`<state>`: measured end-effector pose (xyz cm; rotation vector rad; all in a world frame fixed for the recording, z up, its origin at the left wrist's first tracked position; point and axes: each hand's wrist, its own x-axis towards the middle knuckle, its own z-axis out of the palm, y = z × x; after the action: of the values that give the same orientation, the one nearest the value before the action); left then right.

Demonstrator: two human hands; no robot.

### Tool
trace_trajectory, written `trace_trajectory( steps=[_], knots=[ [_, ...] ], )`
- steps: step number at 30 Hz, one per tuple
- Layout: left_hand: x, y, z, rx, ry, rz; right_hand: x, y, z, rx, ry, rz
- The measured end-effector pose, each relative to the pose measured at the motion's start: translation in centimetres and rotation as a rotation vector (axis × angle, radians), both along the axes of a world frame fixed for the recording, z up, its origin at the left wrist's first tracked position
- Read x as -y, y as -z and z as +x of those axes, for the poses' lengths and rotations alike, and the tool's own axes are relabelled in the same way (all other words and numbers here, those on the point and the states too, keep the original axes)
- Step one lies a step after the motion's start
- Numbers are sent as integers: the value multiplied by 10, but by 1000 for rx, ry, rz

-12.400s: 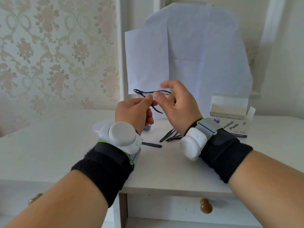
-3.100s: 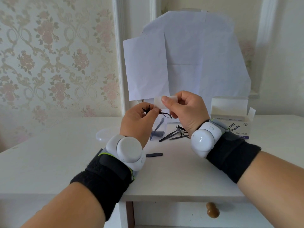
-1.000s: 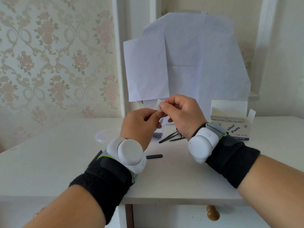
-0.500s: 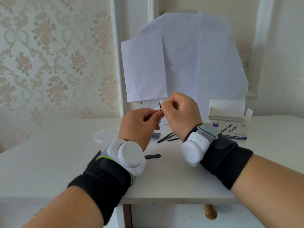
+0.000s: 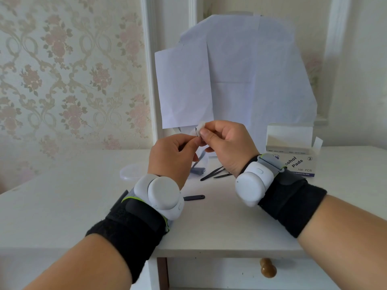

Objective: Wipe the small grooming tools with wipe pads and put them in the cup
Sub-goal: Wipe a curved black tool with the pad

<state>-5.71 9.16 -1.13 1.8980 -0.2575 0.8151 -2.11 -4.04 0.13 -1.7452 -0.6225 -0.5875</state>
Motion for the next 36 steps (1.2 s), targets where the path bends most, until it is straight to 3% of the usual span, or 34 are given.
trace_trajectory(
  steps=[13, 19, 30, 36],
  knots=[
    [1, 3, 3, -51, 80, -37, 2, 0, 2, -98, -65, 177],
    [2, 3, 4, -98, 93, -26, 3, -1, 1, -47, -40, 130],
    [0, 0, 0, -111, 107, -125, 4, -5, 3, 74, 111, 336],
    [0, -1, -2, -99, 138, -182, 2, -2, 0, 113, 100, 215]
  ],
)
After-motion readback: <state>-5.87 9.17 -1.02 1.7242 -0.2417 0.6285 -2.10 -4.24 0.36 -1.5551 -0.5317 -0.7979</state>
